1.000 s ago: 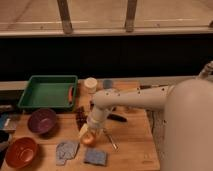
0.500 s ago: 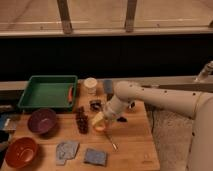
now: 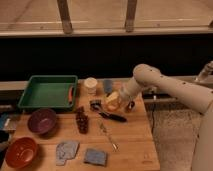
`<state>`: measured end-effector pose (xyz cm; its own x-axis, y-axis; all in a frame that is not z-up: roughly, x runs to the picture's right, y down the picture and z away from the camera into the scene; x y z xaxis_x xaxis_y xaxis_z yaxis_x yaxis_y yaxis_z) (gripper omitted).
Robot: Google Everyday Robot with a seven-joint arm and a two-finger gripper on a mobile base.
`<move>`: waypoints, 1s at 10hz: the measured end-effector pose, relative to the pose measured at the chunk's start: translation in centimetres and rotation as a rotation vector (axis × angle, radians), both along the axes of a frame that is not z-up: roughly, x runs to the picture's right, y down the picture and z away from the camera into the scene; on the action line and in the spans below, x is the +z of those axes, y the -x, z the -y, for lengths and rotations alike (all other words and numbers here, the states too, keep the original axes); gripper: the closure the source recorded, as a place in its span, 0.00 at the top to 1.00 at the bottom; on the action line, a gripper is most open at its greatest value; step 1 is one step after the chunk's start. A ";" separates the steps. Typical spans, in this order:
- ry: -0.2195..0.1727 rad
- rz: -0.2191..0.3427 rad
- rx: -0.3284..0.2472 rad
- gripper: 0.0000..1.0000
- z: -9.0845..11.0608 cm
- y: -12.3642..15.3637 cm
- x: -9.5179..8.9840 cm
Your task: Place apple in paper cup
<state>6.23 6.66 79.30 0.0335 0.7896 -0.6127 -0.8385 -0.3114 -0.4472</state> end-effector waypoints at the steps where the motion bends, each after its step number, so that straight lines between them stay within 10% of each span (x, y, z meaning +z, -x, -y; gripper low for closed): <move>1: -0.046 -0.007 0.059 0.00 3.4 -1.0 0.1; 3: -0.086 -0.014 0.115 0.00 6.2 -2.1 -0.3; 10: -0.074 -0.013 0.131 0.00 5.8 -2.2 0.1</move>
<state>8.45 0.81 79.40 -0.0801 0.8299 -0.5522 -0.7988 -0.3848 -0.4624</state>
